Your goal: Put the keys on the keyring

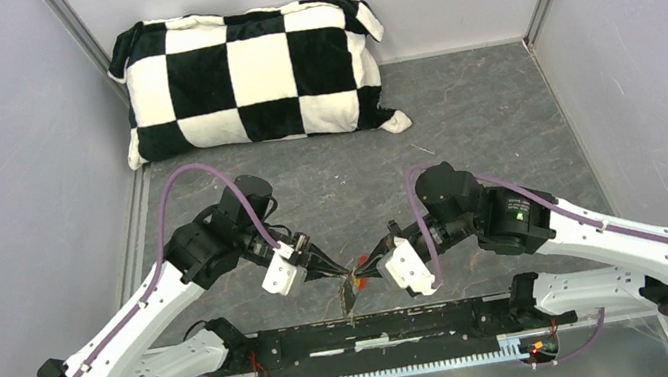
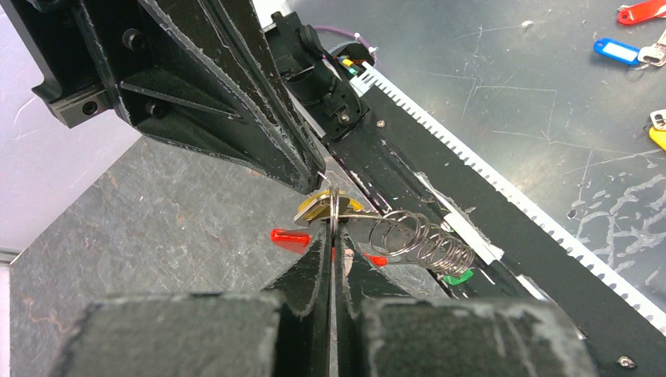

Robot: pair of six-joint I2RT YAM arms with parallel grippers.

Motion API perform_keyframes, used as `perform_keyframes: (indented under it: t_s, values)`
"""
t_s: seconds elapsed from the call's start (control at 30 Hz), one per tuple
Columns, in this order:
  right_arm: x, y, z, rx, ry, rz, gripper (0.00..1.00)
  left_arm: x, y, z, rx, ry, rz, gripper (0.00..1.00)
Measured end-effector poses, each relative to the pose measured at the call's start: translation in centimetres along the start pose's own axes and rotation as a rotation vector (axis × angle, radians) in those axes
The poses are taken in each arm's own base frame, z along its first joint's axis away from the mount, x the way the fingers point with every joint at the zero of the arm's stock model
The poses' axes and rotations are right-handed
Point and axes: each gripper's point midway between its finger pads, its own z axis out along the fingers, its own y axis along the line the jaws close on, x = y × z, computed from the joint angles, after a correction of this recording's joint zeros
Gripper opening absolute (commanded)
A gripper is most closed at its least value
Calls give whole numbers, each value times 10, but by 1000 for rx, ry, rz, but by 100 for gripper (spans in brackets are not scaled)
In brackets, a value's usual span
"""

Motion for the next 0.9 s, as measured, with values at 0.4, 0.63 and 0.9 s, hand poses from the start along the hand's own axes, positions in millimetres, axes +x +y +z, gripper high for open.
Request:
perform_keyframes:
  t_s: [0.4,0.63,0.9]
  values:
    - [1,0,0,1,5,2,0,0,0,0,0,0,0,2]
    - [-1,-2,0,10,1,3,0,0,0,0,0,0,0,2]
    - [-2,-3,0,17,-4,13,0,0,0,0,1,0,0,2]
